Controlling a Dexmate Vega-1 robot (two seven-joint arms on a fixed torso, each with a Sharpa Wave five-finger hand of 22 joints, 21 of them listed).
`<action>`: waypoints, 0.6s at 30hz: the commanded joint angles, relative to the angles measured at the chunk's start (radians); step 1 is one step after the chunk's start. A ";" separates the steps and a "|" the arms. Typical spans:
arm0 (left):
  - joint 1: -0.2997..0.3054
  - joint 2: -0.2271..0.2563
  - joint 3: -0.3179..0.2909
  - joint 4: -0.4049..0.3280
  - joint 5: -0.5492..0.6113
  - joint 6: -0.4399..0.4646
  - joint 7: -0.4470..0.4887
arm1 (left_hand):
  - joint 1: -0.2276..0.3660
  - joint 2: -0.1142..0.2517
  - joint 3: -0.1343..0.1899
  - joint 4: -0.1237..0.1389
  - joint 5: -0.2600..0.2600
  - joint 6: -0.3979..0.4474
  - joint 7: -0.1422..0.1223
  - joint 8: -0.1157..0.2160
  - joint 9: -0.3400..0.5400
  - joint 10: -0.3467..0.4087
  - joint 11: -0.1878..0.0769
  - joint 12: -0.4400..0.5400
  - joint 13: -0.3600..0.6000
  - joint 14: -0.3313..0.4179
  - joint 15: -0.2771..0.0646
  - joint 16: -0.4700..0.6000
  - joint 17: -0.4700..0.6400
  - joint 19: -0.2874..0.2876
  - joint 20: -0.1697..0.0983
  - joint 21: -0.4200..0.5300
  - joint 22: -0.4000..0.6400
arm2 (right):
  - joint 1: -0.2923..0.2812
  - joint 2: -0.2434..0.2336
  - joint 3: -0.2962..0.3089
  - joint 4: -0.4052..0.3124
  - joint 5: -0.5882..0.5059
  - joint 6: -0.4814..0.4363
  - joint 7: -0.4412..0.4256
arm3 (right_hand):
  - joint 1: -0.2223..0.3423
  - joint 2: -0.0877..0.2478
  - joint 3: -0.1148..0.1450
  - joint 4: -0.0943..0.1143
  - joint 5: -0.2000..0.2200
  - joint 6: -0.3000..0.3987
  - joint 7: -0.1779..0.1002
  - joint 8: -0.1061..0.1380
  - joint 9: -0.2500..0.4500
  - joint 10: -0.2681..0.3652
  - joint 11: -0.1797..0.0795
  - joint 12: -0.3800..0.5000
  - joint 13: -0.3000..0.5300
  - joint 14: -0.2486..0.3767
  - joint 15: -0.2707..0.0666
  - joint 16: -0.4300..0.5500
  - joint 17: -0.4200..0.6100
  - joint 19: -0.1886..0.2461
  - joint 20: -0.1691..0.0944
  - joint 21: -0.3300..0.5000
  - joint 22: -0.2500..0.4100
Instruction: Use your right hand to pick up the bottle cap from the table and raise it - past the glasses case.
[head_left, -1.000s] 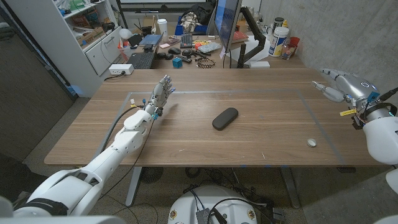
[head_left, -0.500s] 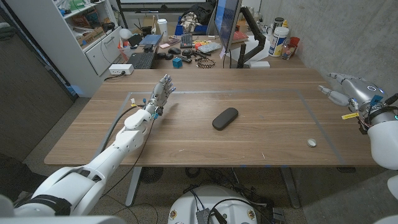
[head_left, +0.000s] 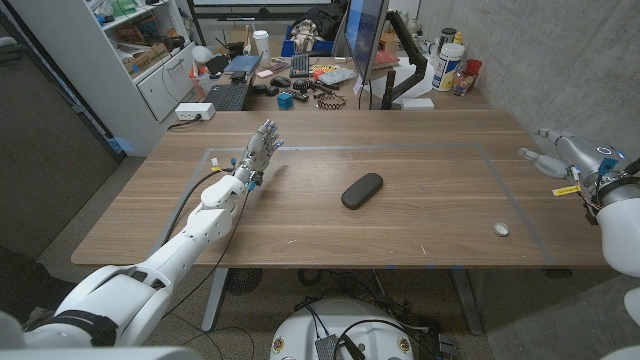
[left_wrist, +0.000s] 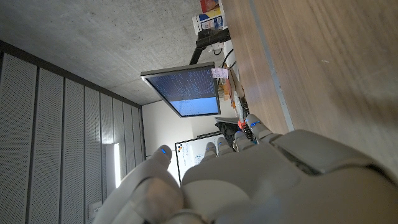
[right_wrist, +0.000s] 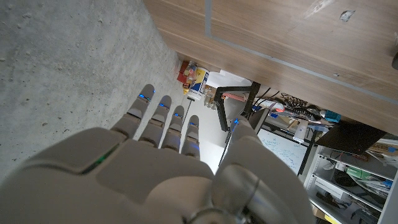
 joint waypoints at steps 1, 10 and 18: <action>-0.006 -0.002 0.000 0.012 0.000 -0.003 -0.006 | -0.003 0.060 0.006 0.001 0.006 -0.004 -0.007 0.004 0.003 -0.006 0.008 -0.003 0.005 -0.046 -0.063 0.003 0.004 -0.047 -0.094 -0.002 0.003 | 0.005 -0.019 -0.022 -0.012 -0.031 -0.072 0.094 | 0.003 0.013 0.004 0.006 -0.005 -0.001 0.006 -0.007 0.005 -0.006 0.001 -0.010 0.003 0.032 -0.039 0.012 0.006 0.035 0.013 0.018 0.006; -0.009 -0.003 -0.001 0.020 -0.002 -0.004 -0.013 | -0.003 0.060 0.006 0.001 0.006 -0.003 -0.008 0.004 0.003 -0.004 0.009 -0.002 0.005 -0.045 -0.063 0.003 0.004 -0.047 -0.094 -0.003 0.003 | 0.011 -0.063 -0.058 -0.021 -0.092 -0.150 0.176 | 0.012 -0.001 0.005 -0.007 -0.005 -0.039 0.009 -0.018 0.005 -0.041 0.010 -0.027 0.003 0.069 -0.046 0.010 0.007 0.067 0.034 0.032 0.010; -0.014 -0.006 0.001 0.028 -0.002 -0.006 -0.021 | -0.004 0.060 0.006 0.001 0.006 -0.002 -0.008 0.004 0.003 -0.005 0.010 -0.002 0.005 -0.045 -0.063 0.003 0.004 -0.046 -0.093 -0.005 0.003 | 0.010 -0.084 -0.075 -0.022 -0.128 -0.185 0.213 | 0.031 -0.011 0.009 -0.025 -0.001 -0.068 0.001 -0.021 0.005 -0.073 -0.011 -0.036 0.004 0.073 -0.053 0.002 0.007 0.054 0.043 0.028 0.012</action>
